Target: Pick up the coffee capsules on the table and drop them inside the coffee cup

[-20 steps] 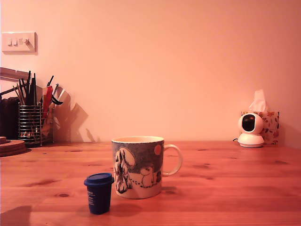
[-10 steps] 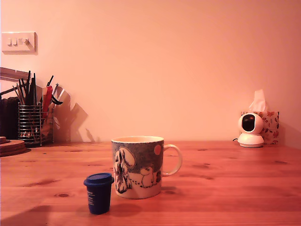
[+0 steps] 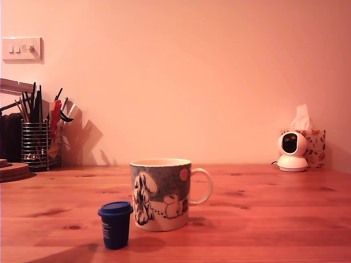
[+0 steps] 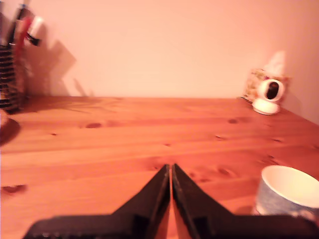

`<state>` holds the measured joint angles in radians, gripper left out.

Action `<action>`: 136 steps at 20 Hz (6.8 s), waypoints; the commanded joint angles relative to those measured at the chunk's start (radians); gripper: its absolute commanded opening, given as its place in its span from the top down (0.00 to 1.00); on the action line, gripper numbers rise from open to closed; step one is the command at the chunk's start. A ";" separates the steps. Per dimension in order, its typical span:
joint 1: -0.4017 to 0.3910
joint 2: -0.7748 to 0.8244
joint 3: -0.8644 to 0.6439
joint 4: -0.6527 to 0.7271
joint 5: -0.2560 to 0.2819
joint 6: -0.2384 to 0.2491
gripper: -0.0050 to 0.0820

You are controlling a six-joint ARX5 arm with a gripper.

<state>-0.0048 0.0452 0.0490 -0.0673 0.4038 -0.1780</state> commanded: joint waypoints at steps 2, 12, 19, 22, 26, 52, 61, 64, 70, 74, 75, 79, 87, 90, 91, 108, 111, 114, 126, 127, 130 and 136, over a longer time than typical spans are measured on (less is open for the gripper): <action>-0.081 -0.012 0.007 0.001 0.007 0.019 0.97; -0.383 0.133 0.008 -0.072 0.006 0.198 0.97; -0.499 0.349 0.051 -0.149 0.003 0.285 0.97; -0.522 0.441 0.080 -0.166 -0.003 0.293 0.97; -0.538 0.528 0.122 -0.181 -0.005 0.314 0.97; -0.542 0.570 0.135 -0.058 -0.185 0.230 0.33; -0.551 0.642 0.135 -0.042 -0.172 0.230 0.33; -0.561 0.692 0.135 -0.002 -0.173 0.239 0.33; -0.575 0.781 0.135 0.110 -0.173 0.291 0.33; -0.575 0.843 0.135 0.175 -0.160 0.310 0.33; -0.575 0.860 0.135 0.191 -0.145 0.320 0.33; -0.575 0.924 0.135 0.244 -0.095 0.344 0.33; -0.575 1.039 0.142 0.336 -0.037 0.392 0.34; -0.575 1.091 0.169 0.338 -0.036 0.407 0.34; -0.575 1.109 0.184 0.338 -0.031 0.416 0.34; -0.614 1.347 0.319 0.325 -0.023 0.440 0.34; -0.615 1.397 0.353 0.319 -0.023 0.440 0.34; -0.626 1.438 0.379 0.319 -0.024 0.440 0.34; -0.647 1.522 0.443 0.322 -0.033 0.441 0.36; -0.647 1.522 0.443 0.322 -0.042 0.441 0.38; -0.647 1.522 0.443 0.322 -0.051 0.441 0.45; -0.647 1.522 0.443 0.322 -0.052 0.448 0.70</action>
<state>-0.6479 1.5494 0.4900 0.2478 0.3496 0.2623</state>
